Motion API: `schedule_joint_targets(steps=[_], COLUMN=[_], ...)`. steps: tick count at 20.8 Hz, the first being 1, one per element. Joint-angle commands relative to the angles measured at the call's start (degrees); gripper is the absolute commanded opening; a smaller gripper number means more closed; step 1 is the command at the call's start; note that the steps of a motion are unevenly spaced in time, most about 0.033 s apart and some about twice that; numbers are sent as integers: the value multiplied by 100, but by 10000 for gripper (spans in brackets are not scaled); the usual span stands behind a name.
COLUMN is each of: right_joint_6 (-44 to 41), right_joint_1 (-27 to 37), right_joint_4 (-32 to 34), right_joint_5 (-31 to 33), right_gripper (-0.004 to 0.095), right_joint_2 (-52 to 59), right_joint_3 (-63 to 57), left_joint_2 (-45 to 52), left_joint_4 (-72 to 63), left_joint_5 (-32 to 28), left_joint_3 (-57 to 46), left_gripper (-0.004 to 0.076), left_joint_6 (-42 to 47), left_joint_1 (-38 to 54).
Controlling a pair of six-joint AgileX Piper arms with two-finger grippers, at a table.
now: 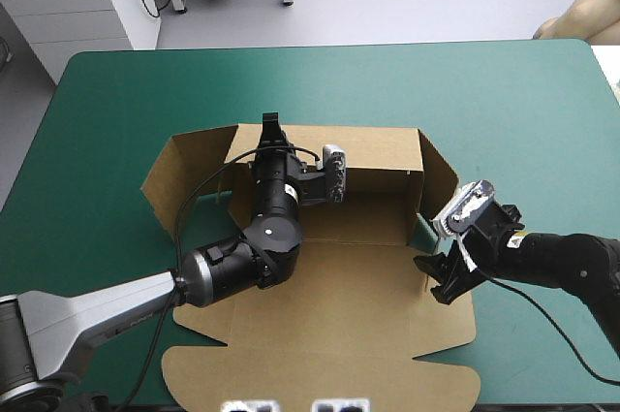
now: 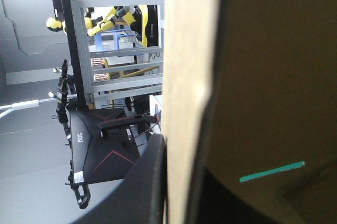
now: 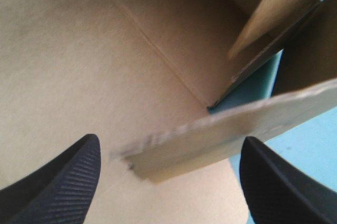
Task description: Fold the box
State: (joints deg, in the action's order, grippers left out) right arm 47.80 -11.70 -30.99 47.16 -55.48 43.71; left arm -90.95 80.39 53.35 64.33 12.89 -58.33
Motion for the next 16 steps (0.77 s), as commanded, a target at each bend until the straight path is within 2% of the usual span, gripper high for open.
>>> schedule_joint_targets(steps=[1,6,8,10,11,13,16], right_joint_6=[5,29,74,397,687,776,530], right_joint_1=[12,12,12,12,12,12,12], right_joint_4=[-307,-284,-493,-1136,-1785,-2559,-2699], right_joint_5=[-682,-810,-812,-753,-742,-764,-764], right_gripper=[673,674,674,674,674,655,372], right_joint_2=[165,-138,-119,11,134,320,442], right_joint_3=[158,95,95,106,129,252,526], left_joint_2=[227,227,227,227,227,227,227], left_joint_4=[364,364,364,364,364,364,364], left_joint_5=[172,184,192,192,192,192,192], left_joint_3=[162,162,162,162,162,162,162], left_gripper=[-8,-8,-8,-8,-8,-8,-8], left_joint_6=[112,112,112,112,112,112,112], left_joint_1=[-17,-17,-17,-17,-17,-17,-17])
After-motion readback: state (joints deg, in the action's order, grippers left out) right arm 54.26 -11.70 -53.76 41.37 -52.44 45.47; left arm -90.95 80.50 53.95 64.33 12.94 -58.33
